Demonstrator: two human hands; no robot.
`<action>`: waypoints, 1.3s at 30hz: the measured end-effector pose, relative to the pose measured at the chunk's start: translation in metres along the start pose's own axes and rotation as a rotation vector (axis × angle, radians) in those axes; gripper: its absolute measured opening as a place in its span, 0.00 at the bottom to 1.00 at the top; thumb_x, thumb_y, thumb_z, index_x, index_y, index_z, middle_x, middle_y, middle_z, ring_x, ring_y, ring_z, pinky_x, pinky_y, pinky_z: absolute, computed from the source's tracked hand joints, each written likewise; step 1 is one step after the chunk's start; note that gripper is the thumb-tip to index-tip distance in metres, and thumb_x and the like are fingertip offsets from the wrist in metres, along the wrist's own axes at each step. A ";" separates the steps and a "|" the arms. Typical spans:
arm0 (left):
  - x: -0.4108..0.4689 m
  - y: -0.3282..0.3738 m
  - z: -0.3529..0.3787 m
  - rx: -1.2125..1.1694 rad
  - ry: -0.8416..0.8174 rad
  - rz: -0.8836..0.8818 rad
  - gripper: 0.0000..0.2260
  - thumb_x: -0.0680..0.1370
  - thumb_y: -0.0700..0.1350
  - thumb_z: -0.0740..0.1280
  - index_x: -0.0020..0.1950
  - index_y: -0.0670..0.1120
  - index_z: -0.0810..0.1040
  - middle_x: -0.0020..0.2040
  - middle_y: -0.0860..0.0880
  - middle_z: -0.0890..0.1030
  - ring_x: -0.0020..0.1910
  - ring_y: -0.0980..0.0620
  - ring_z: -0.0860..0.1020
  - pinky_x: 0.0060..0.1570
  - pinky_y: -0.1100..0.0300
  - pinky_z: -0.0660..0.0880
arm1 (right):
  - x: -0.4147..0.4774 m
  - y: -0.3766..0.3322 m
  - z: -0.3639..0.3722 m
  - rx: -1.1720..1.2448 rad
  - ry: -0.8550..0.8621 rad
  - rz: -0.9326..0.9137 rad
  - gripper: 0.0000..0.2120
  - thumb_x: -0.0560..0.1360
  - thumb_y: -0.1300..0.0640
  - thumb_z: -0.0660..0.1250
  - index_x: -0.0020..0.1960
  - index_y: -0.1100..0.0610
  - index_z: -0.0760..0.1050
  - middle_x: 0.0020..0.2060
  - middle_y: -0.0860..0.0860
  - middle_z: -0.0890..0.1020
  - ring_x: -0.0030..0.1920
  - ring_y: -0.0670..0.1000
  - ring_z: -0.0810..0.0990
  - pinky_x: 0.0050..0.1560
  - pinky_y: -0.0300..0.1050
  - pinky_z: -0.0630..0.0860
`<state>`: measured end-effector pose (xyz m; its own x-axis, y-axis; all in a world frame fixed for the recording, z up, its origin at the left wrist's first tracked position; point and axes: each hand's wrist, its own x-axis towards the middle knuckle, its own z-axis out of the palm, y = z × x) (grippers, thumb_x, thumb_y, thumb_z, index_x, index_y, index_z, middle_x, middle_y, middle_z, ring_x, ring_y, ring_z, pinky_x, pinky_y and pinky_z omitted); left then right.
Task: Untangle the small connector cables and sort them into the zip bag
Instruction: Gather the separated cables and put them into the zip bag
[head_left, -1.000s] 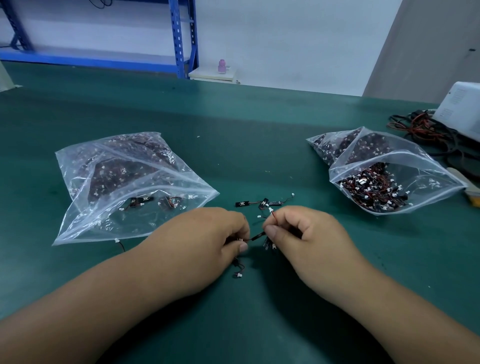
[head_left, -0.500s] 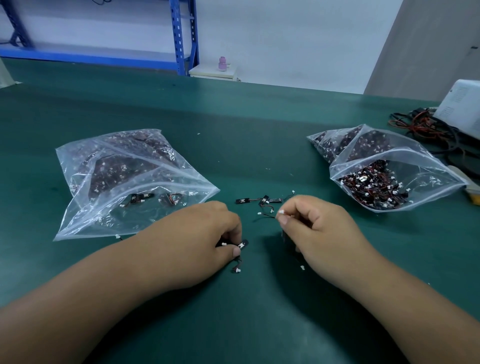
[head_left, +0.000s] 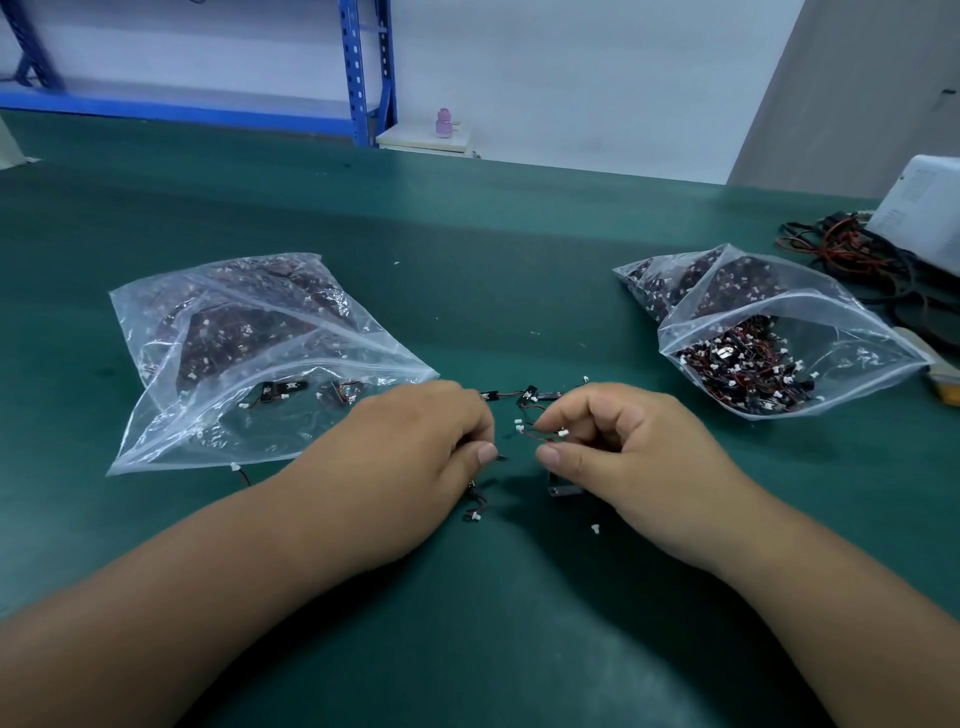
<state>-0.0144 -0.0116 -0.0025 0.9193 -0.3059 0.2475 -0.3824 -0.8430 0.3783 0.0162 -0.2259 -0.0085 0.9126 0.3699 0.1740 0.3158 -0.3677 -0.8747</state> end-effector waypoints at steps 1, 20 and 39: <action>0.000 -0.001 0.000 0.002 -0.011 0.001 0.06 0.79 0.55 0.59 0.44 0.56 0.70 0.43 0.59 0.73 0.47 0.59 0.69 0.50 0.60 0.66 | 0.001 -0.001 -0.002 0.016 -0.007 0.010 0.07 0.71 0.62 0.76 0.43 0.51 0.82 0.31 0.52 0.78 0.31 0.45 0.73 0.35 0.39 0.73; 0.004 -0.010 0.006 0.171 -0.135 -0.029 0.15 0.75 0.65 0.53 0.50 0.60 0.73 0.46 0.61 0.73 0.50 0.61 0.70 0.59 0.55 0.63 | 0.006 0.009 -0.016 -0.340 0.014 0.072 0.08 0.73 0.58 0.73 0.38 0.47 0.81 0.31 0.40 0.81 0.29 0.39 0.74 0.33 0.31 0.70; 0.001 -0.007 0.001 0.102 -0.191 0.102 0.18 0.74 0.61 0.56 0.60 0.64 0.77 0.57 0.69 0.71 0.60 0.65 0.65 0.68 0.53 0.59 | 0.004 0.012 -0.026 -0.517 -0.098 0.003 0.09 0.67 0.52 0.75 0.44 0.44 0.79 0.41 0.40 0.76 0.42 0.40 0.76 0.43 0.36 0.72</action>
<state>-0.0104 -0.0067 -0.0058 0.8809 -0.4619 0.1033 -0.4719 -0.8408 0.2652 0.0302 -0.2515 -0.0063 0.8931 0.4370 0.1068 0.4223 -0.7326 -0.5338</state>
